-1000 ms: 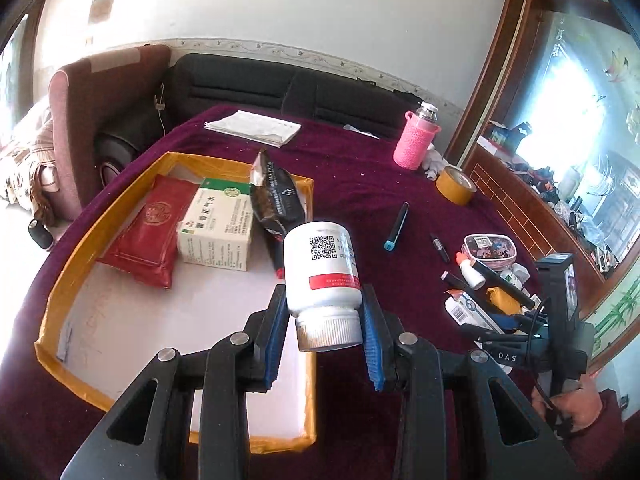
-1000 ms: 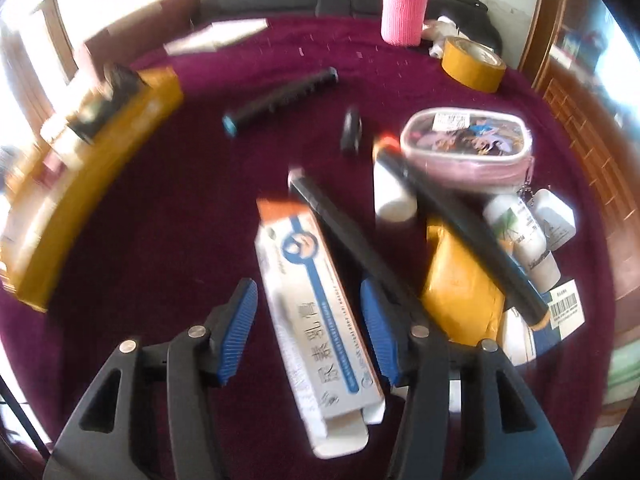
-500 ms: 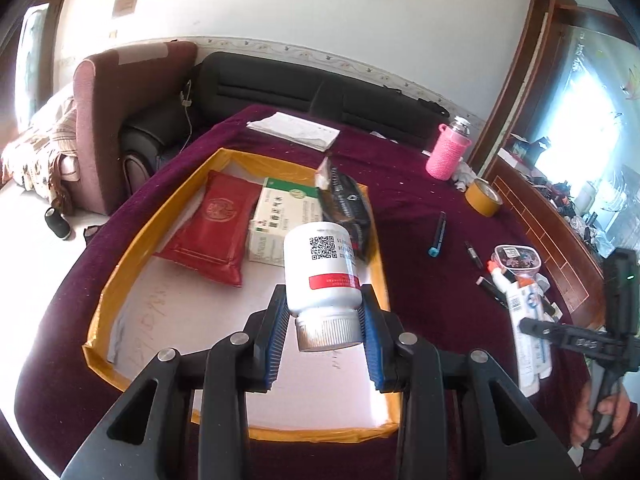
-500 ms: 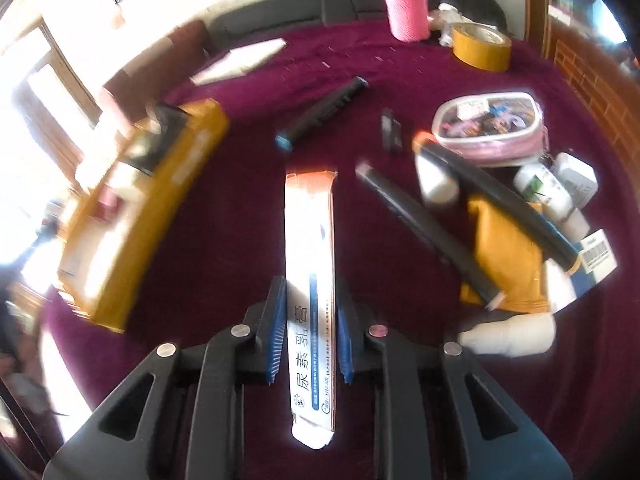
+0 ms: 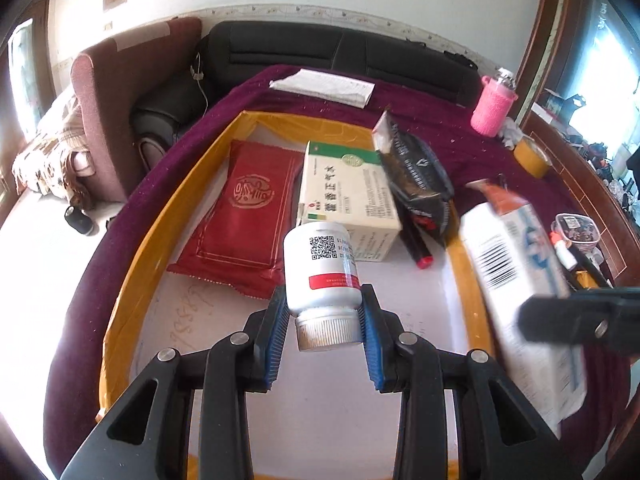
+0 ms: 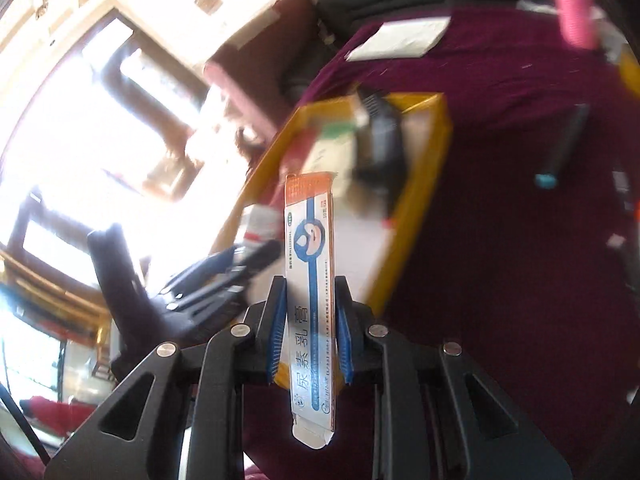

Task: Organize objects
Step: 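Carry the pill bottle and white box to the tray and release them with both grippers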

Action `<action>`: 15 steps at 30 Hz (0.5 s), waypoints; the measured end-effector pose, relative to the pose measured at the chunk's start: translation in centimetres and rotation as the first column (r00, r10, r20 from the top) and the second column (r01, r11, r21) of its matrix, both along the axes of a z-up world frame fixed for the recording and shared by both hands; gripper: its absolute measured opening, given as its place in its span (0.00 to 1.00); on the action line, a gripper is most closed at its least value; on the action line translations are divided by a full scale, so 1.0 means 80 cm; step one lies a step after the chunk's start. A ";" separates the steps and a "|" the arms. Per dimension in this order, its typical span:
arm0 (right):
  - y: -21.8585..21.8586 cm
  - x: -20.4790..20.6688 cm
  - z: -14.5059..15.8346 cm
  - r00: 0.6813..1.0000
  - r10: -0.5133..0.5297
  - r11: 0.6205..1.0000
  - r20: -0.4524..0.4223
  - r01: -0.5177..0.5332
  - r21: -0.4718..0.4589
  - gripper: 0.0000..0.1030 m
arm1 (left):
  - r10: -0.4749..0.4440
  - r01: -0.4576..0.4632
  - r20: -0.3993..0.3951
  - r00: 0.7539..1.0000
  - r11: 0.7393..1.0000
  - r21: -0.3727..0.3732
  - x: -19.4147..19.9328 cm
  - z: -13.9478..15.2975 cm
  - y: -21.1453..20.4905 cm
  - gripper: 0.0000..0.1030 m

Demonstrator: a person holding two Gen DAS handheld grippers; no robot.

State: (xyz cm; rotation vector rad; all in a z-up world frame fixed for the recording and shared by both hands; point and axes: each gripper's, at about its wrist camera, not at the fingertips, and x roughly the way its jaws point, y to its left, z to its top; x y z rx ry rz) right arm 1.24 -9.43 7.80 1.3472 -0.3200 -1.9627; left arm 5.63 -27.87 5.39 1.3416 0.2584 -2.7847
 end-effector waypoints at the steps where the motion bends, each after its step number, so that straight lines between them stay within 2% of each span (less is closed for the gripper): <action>1: -0.015 -0.006 -0.009 1.000 0.004 1.000 0.015 -0.005 0.015 0.20 | 0.005 -0.004 0.014 1.000 1.000 -0.007 -0.006 -0.005 -0.003 0.29; 7: -0.057 -0.034 -0.055 0.996 -0.014 0.995 0.089 0.006 0.099 0.20 | 0.001 -0.001 0.104 0.995 1.000 0.001 -0.030 -0.022 -0.019 0.29; 10: -0.069 -0.047 -0.069 0.993 -0.042 0.989 0.107 0.026 0.144 0.20 | 0.008 -0.005 0.135 0.991 1.000 -0.024 -0.046 -0.022 -0.021 0.29; 15: -0.085 -0.078 -0.071 0.994 -0.069 0.981 0.088 0.052 0.186 0.19 | 0.009 -0.005 0.141 0.990 0.999 -0.032 -0.064 -0.023 -0.027 0.29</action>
